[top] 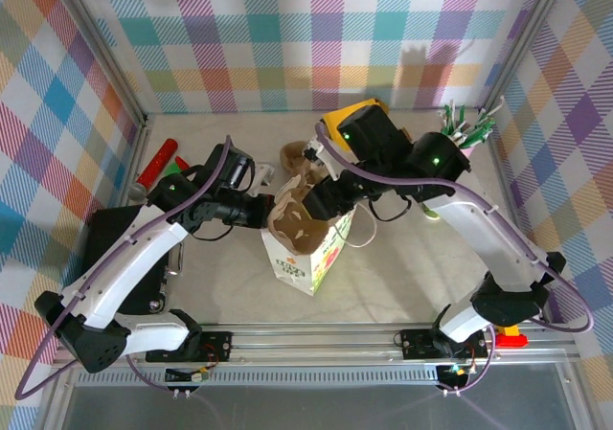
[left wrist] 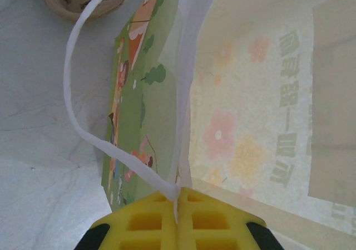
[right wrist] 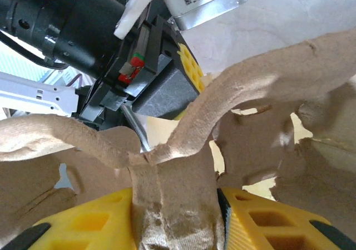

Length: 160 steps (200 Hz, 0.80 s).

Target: Pack the takeout coffee

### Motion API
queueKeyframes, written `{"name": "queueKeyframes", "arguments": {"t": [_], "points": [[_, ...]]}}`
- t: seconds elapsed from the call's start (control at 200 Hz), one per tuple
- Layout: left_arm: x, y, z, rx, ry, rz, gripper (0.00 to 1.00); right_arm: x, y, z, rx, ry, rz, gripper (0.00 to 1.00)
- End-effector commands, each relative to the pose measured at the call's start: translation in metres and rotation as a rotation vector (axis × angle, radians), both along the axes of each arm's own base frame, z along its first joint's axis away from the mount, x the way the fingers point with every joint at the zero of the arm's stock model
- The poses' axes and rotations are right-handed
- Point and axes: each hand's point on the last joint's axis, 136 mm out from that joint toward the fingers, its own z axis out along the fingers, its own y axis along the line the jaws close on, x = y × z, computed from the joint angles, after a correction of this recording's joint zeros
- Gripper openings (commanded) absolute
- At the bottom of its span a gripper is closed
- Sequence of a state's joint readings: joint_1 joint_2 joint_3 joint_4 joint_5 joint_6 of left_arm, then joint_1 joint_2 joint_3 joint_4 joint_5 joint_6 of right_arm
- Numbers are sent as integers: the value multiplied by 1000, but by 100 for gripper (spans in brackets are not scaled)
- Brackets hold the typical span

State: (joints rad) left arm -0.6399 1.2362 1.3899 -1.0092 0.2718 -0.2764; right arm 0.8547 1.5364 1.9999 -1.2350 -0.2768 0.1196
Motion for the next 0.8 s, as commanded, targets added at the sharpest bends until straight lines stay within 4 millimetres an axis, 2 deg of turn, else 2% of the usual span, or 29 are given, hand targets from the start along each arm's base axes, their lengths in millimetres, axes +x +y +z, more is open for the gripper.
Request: {"name": "queueKeyframes", "arguments": {"t": [0.0,0.385,0.795], "points": [[-2,-5,-1,-6,-15,-37,0,4,6,-2,54,46,7,41],[-3,-7,-3,0,-7,-59,0,27,0,-47,39,148,-49,40],[-9,-8,-3,-5,8,-93,0,51,-4,-58,64,122,-90,40]]}}
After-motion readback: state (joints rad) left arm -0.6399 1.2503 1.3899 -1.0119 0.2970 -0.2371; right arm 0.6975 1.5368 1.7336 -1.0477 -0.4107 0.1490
